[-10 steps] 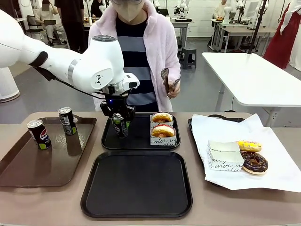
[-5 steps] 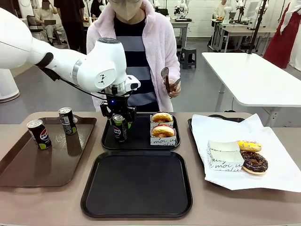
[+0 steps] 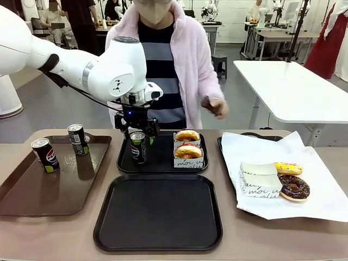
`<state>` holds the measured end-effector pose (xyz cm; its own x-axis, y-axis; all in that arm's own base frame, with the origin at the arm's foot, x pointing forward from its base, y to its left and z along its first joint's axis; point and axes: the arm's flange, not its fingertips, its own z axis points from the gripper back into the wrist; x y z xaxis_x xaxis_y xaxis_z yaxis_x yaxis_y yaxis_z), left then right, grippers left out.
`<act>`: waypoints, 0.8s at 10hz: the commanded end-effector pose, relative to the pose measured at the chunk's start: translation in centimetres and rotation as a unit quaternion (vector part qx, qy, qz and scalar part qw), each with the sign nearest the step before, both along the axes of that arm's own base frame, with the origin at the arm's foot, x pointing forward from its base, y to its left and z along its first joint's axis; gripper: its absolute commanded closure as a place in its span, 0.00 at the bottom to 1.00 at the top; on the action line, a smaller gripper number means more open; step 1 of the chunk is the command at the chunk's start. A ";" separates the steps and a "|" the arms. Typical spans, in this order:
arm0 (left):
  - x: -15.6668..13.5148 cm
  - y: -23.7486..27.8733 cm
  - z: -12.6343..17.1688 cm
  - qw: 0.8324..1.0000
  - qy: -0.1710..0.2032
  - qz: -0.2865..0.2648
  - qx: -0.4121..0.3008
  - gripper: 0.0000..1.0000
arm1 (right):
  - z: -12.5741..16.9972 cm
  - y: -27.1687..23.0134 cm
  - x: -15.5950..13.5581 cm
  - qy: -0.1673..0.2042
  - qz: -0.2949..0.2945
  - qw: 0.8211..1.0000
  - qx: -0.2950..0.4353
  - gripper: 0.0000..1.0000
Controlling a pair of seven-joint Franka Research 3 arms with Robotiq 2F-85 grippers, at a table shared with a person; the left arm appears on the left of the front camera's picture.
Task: Set up donuts and drinks on trays.
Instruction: Pick up one Pepsi coke and place it on the Flat Tray.
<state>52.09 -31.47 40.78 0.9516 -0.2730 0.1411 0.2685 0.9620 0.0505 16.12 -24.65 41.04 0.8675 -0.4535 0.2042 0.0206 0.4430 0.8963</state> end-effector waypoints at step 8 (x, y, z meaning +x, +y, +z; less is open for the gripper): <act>-8.2 4.5 4.9 1.000 -0.001 0.022 0.020 0.00 | -0.2 0.0 0.0 -0.001 0.004 1.000 0.003 0.00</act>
